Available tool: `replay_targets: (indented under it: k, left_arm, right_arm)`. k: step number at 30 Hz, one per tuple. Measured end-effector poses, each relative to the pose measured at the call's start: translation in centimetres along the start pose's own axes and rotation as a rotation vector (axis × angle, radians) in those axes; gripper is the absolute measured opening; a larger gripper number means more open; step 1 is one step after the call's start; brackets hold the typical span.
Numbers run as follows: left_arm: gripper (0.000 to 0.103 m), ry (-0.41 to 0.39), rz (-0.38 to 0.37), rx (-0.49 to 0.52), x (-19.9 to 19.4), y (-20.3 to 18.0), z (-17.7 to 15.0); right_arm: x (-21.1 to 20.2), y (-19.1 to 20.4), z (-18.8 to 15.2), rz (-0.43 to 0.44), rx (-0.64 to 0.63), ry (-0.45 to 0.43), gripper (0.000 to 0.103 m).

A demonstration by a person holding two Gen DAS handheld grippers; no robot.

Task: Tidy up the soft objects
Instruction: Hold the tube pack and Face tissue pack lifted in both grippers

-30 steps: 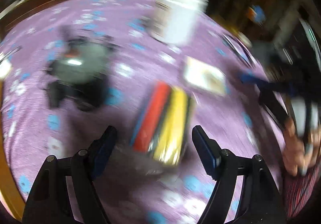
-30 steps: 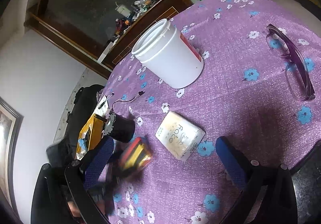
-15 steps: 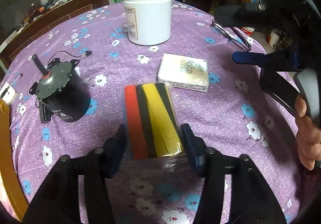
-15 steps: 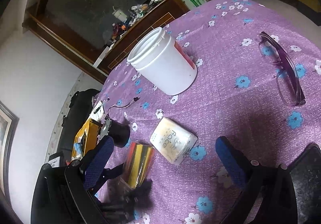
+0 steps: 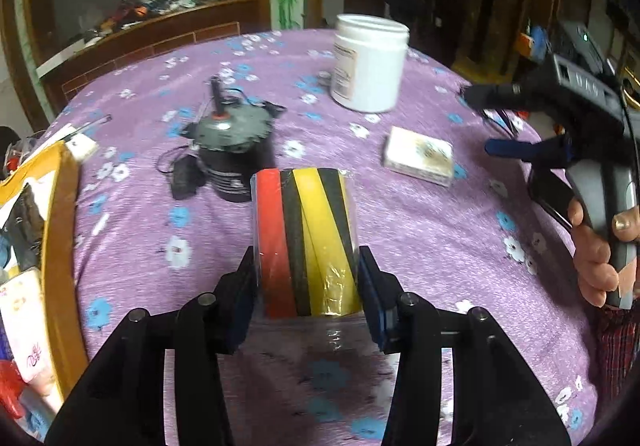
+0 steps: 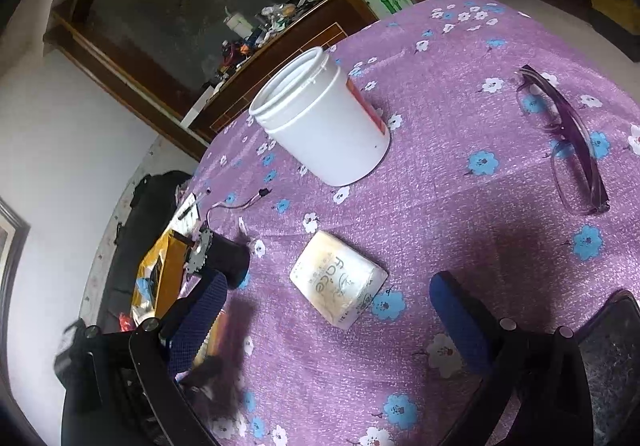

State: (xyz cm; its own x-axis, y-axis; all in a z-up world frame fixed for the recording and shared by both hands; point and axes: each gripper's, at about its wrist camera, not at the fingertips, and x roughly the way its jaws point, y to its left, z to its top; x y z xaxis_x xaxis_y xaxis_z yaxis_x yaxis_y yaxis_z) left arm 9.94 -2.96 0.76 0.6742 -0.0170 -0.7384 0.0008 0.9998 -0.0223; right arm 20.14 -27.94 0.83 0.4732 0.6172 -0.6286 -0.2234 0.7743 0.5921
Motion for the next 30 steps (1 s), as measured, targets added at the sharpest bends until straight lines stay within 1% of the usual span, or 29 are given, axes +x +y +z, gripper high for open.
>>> replay_targets:
  k: [3, 6, 9, 11, 13, 15, 16, 17, 18, 19, 21, 22, 23, 24, 30]
  left_arm:
    - [0.044, -0.009, -0.010, -0.042, 0.6, 1.2, 0.1]
    - [0.044, -0.038, -0.008, -0.057, 0.2, 1.8, 0.3]
    - [0.044, -0.044, -0.023, -0.061, 0.0, 2.0, 0.2]
    - [0.044, -0.046, -0.031, -0.058, -0.2, 2.0, 0.2]
    - [0.044, -0.052, -0.034, -0.060, -0.4, 2.1, 0.1]
    - [0.044, -0.056, -0.034, -0.066, -0.5, 2.4, 0.1]
    - [0.044, -0.057, -0.031, -0.070, -0.5, 2.6, 0.2]
    - [0.044, -0.056, -0.028, -0.074, -0.5, 2.7, 0.2]
    - [0.044, -0.054, -0.030, -0.080, -0.4, 2.9, 0.2]
    - [0.044, -0.053, -0.032, -0.082, -0.4, 2.9, 0.2]
    - [0.044, -0.054, -0.034, -0.080, -0.4, 2.9, 0.2]
    - [0.044, -0.054, -0.034, -0.078, -0.4, 2.8, 0.2]
    - [0.044, -0.055, -0.035, -0.076, -0.5, 2.7, 0.2]
    - [0.045, -0.055, -0.034, -0.074, -0.5, 2.7, 0.2]
    - [0.045, -0.076, -0.029, -0.081, -0.9, 2.8, 0.2]
  right_arm:
    - [0.7, 0.8, -0.2, -0.018, -0.053, 0.015, 0.102]
    - [1.7, 2.1, -0.5, -0.095, -0.136, 0.029, 0.102]
    - [3.1, 3.0, -0.6, -0.135, -0.183, 0.071, 0.102]
    - [4.2, 3.7, -0.1, -0.184, -0.239, 0.099, 0.102]
    - [5.1, 3.9, 0.4, -0.221, -0.285, 0.107, 0.102]
    - [6.0, 3.9, 0.4, -0.241, -0.314, 0.131, 0.102]
    - [6.6, 3.9, 0.1, -0.236, -0.319, 0.155, 0.102]
    - [6.9, 4.1, -0.3, -0.226, -0.325, 0.164, 0.103]
    - [7.0, 4.4, -0.7, -0.235, -0.348, 0.157, 0.103]
    - [7.1, 4.9, -1.2, -0.260, -0.382, 0.154, 0.100]
    - [7.3, 5.8, -2.2, -0.314, -0.435, 0.167, 0.091]
    - [7.2, 6.2, -2.6, -0.342, -0.455, 0.161, 0.077]
    - [7.1, 6.3, -2.8, -0.355, -0.458, 0.154, 0.058]
    - [6.8, 6.5, -3.0, -0.370, -0.457, 0.142, 0.056]
    - [5.9, 7.0, -3.7, -0.352, -0.413, 0.111, 0.055]
